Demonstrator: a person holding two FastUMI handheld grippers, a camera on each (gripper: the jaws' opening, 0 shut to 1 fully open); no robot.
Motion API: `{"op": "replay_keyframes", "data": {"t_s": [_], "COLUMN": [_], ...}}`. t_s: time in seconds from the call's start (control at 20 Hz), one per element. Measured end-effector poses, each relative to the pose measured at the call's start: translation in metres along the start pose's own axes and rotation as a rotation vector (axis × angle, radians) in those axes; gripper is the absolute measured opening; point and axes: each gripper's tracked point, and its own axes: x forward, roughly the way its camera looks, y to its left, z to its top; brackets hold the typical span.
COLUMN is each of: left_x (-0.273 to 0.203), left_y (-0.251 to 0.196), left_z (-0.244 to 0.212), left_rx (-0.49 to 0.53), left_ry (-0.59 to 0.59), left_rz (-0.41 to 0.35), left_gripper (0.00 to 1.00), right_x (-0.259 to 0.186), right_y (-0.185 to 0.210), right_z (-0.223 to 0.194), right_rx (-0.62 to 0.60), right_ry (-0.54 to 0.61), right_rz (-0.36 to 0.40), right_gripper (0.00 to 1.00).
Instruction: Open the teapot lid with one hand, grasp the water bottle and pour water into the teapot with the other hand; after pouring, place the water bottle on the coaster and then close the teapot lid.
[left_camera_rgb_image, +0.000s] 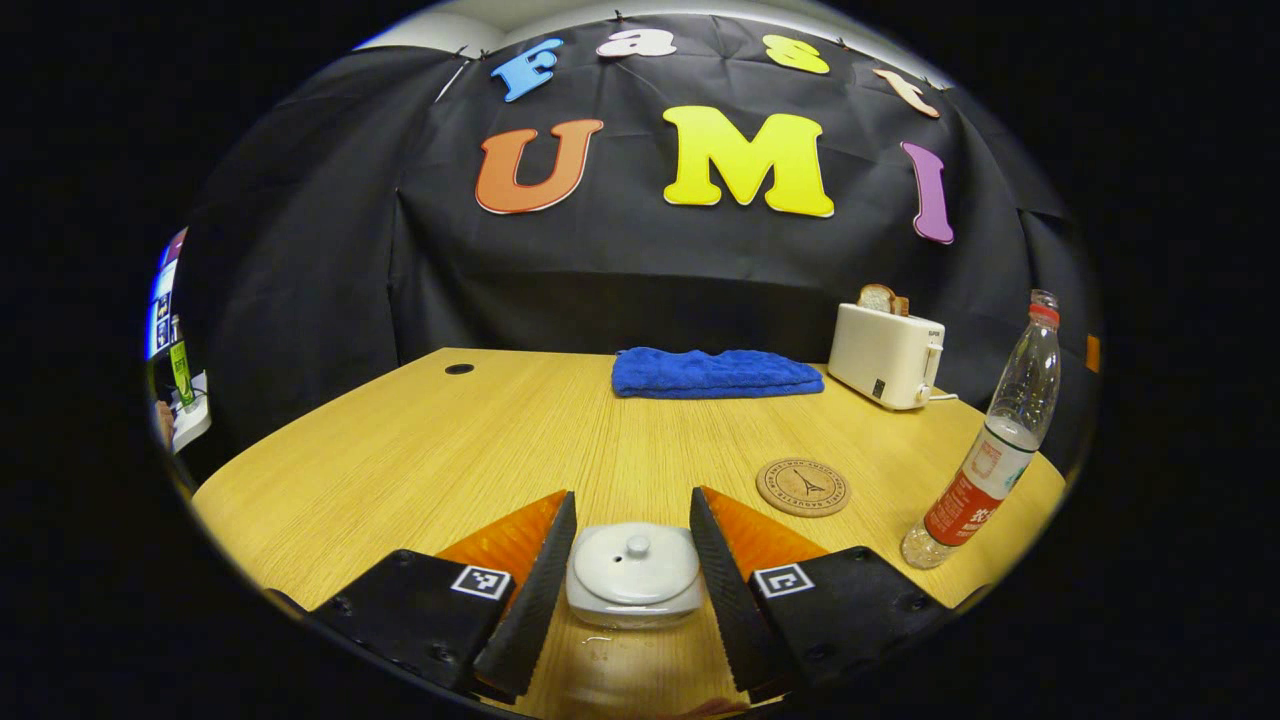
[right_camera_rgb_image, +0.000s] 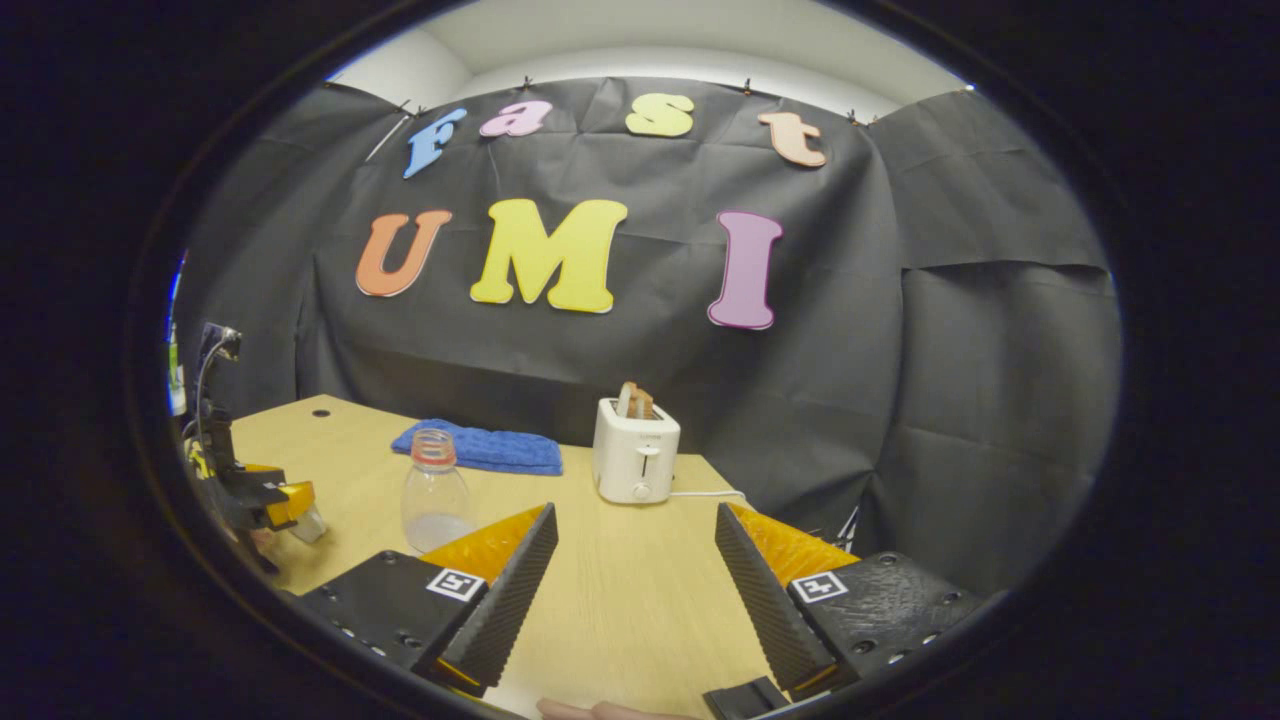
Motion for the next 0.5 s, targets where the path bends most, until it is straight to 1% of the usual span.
{"op": "replay_keyframes", "data": {"t_s": [0.05, 0.1, 0.15, 0.2, 0.35, 0.4, 0.45, 0.5], "left_x": [0.0006, 0.0014, 0.002, 0.0025, 0.0029, 0.0026, 0.0027, 0.0028], "left_y": [0.0005, 0.0015, 0.0032, 0.0036, 0.0065, 0.0085, 0.0096, 0.0103], "left_z": [0.0004, 0.0005, -0.0003, 0.0002, 0.0011, 0.0018, 0.0019, 0.0024], "left_rx": [0.003, 0.005, 0.008, 0.01, 0.018, 0.023, 0.029, 0.039], "left_ry": [-0.009, -0.015, -0.017, -0.022, -0.028, -0.029, -0.031, -0.032], "left_rz": [-0.002, -0.002, 0.005, 0.009, 0.018, 0.022, 0.025, 0.028], "left_gripper": [0.7, 0.65, 0.64, 0.6, 0.55, 0.52, 0.49, 0.45], "right_x": [0.0002, 0.0008, 0.0012, 0.0015, 0.0026, 0.0023, 0.003, 0.0031], "right_y": [0.0006, 0.0019, 0.0026, 0.003, 0.0051, 0.0052, 0.0058, 0.0071], "right_z": [-0.0012, -0.0008, -0.0019, -0.0026, -0.0041, -0.0037, -0.0043, -0.0044], "right_rx": [-0.001, -0.001, -0.001, -0.001, -0.004, -0.003, -0.004, -0.006], "right_ry": [0.002, 0.003, 0.005, 0.007, 0.013, 0.013, 0.014, 0.015], "right_rz": [0.002, 0.004, 0.005, 0.005, 0.007, 0.008, 0.007, 0.008], "right_gripper": [0.98, 0.95, 0.95, 0.98, 0.98, 0.98, 0.95, 0.95]}}
